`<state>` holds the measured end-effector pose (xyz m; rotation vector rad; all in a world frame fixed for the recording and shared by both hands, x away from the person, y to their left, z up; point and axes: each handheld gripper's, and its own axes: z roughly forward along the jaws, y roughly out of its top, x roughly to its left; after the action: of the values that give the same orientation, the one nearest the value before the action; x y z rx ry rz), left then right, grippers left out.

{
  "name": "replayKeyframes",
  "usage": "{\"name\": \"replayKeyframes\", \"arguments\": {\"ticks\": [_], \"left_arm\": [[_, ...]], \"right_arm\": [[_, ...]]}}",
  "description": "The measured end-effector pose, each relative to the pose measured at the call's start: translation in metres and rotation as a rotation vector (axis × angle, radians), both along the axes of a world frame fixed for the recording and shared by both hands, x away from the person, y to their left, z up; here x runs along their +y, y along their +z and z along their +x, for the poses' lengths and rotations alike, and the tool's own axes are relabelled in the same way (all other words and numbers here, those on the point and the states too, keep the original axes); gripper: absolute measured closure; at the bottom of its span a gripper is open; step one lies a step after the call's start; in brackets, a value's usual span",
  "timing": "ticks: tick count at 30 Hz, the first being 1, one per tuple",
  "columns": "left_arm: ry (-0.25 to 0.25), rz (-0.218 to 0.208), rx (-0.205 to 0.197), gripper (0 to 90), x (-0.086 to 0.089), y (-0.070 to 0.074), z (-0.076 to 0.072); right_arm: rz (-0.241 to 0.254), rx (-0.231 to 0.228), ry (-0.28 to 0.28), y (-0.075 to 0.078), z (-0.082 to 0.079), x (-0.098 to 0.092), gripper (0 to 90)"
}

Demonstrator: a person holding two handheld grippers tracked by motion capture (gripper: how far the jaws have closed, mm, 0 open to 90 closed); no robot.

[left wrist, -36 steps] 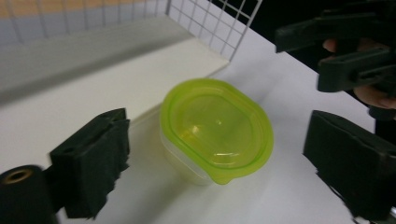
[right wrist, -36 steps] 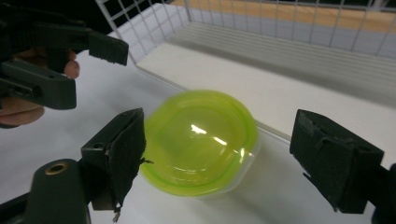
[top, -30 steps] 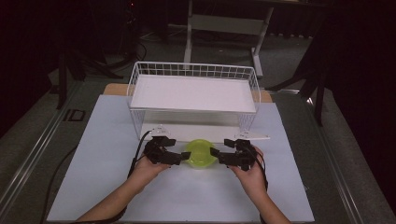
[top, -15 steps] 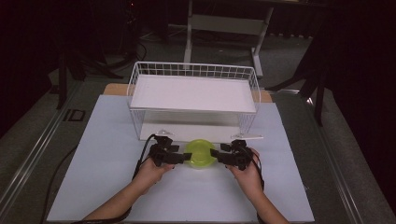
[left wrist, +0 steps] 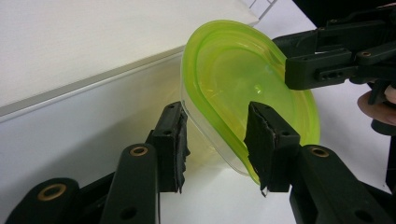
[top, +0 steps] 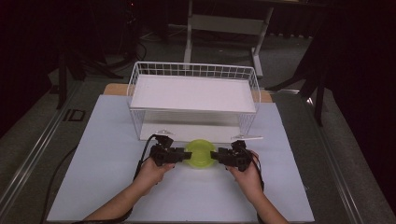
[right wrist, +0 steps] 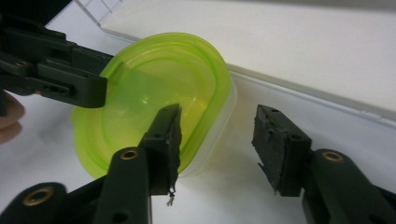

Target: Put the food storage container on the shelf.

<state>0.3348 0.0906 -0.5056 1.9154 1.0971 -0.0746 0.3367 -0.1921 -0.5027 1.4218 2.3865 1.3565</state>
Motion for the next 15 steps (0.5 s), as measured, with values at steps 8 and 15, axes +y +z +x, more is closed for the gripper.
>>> {"name": "replayKeyframes", "arguments": {"ticks": [8, 15], "left_arm": [[-0.005, 0.007, 0.008, 65.9, -0.002, 0.003, -0.006], [0.006, 0.041, -0.018, 69.8, -0.005, 0.006, -0.018]], "right_arm": [[0.003, 0.014, 0.036, 0.005, -0.005, 0.001, 66.4], [0.014, 0.035, 0.054, 0.007, -0.011, 0.000, 70.0]]}}
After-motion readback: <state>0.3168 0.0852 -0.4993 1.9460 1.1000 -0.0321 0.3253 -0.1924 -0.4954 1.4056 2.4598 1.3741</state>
